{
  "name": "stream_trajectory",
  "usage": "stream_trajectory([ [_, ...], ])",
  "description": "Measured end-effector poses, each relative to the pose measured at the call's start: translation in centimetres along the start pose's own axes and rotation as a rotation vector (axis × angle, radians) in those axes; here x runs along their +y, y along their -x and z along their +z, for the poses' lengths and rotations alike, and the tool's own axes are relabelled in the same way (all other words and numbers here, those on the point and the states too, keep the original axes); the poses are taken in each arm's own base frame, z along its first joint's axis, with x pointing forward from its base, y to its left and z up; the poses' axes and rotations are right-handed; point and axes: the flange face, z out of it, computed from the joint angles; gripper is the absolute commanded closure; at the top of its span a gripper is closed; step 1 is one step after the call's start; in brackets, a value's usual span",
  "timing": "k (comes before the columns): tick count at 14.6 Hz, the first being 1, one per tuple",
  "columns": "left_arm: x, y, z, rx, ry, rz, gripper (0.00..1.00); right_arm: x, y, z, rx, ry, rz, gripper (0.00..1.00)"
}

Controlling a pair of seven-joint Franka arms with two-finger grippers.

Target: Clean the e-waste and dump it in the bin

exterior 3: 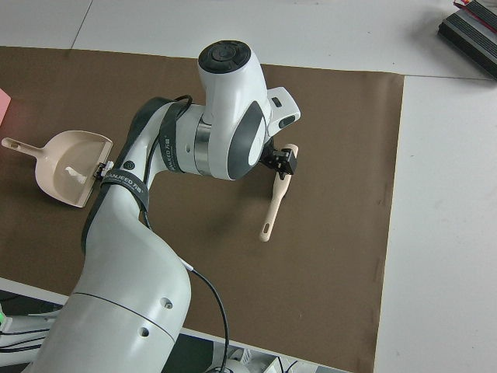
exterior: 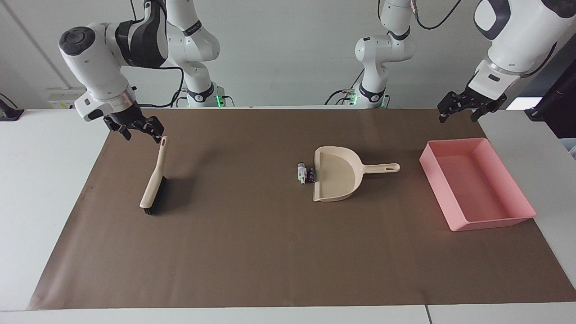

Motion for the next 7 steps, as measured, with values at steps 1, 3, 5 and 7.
stream_trajectory([
  [1, 0.3, 0.0, 0.0, 0.000, -0.001, 0.053, 0.02, 0.5, 0.0, 2.1, -0.002, -0.001, 0.010, 0.01],
  [3, 1.2, -0.1, 0.0, -0.001, -0.002, 0.189, 0.02, 1.3, 0.5, 6.0, -0.017, -0.007, 0.032, 0.01],
  [5, 2.0, -0.3, 0.3, 0.000, -0.004, 0.319, 0.03, 1.6, 1.2, 8.3, -0.037, -0.039, 0.061, 0.01],
  [7, 2.5, -0.8, 1.0, 0.006, -0.006, 0.467, 0.03, 1.6, 1.7, 9.2, -0.053, -0.055, 0.073, 0.01],
])
